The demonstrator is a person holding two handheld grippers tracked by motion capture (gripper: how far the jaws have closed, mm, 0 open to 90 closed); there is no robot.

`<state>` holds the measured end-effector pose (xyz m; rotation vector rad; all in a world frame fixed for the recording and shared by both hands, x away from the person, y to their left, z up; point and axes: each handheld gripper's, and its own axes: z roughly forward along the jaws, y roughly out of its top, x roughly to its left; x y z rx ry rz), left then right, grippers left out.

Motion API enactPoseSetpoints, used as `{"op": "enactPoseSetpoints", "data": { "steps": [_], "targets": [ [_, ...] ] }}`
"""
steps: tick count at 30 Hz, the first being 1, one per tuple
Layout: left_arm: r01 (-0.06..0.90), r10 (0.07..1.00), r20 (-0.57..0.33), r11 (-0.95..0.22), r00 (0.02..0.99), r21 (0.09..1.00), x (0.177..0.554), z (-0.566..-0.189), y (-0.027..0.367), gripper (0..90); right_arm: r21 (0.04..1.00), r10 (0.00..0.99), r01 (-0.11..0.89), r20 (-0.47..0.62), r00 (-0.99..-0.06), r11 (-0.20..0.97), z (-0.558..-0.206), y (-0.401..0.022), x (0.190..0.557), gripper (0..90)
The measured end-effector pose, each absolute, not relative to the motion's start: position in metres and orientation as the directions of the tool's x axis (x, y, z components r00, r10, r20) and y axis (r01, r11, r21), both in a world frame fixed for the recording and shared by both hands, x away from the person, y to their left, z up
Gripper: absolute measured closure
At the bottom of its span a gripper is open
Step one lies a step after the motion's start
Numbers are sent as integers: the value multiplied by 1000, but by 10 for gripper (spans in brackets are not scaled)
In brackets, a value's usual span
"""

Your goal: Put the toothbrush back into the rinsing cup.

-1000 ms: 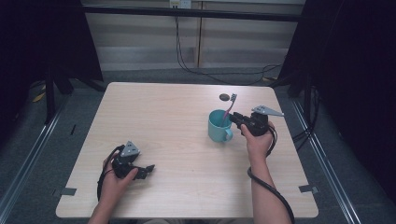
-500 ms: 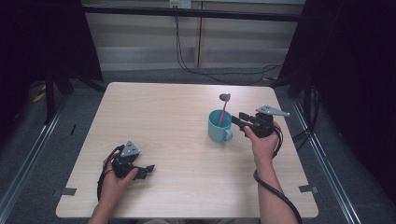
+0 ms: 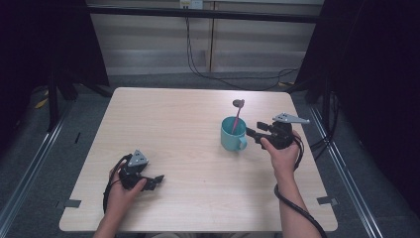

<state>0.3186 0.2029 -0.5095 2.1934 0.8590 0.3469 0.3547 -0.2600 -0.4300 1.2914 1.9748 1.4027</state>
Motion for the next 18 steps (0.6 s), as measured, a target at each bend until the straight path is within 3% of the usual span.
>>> {"op": "enactPoseSetpoints", "data": {
  "steps": [18],
  "targets": [
    [470,673,-12,-504,740,725,319,-509,203,148,866,829,483,173,-532,129,-425,-256,347,271]
  ]
}}
